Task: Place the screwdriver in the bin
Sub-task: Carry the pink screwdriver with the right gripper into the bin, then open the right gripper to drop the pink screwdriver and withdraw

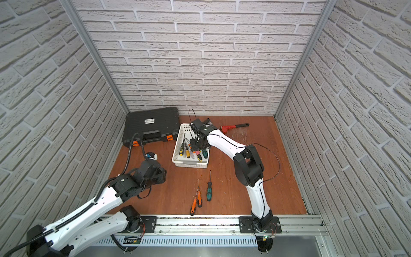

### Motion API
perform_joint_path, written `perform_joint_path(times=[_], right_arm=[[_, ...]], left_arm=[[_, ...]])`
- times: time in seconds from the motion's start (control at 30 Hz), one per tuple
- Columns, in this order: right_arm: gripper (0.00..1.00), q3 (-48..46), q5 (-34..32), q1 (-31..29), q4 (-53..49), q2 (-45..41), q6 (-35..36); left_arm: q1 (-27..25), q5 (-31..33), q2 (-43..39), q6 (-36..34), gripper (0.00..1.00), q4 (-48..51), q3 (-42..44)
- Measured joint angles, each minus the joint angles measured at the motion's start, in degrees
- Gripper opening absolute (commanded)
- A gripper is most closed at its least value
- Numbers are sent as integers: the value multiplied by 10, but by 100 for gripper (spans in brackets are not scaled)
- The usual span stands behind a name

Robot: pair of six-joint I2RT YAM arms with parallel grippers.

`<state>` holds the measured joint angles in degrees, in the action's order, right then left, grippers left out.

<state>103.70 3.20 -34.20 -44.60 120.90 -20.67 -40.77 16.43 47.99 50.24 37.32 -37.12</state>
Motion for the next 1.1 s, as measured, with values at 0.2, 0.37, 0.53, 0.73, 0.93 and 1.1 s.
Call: perform_joint_path(times=[0.2, 0.37, 0.53, 0.73, 0.93, 1.1], right_arm=[[6, 0, -6, 7, 2, 25, -15], [8, 0, -11, 11, 2, 35, -16], [15, 0, -11, 17, 2, 42, -16], [24, 0, -5, 18, 3, 56, -16], [32, 0, -3, 18, 3, 56, -16], [38, 0, 4, 18, 2, 55, -15]], left_arm=[[1, 0, 0, 4, 50, 0, 0], [3, 0, 0, 4, 50, 0, 0], [4, 0, 0, 4, 50, -1, 0], [7, 0, 8, 3, 50, -1, -4], [11, -3, 24, -12, 50, 0, -28], [25, -20, 37, -38, 52, 5, -67]])
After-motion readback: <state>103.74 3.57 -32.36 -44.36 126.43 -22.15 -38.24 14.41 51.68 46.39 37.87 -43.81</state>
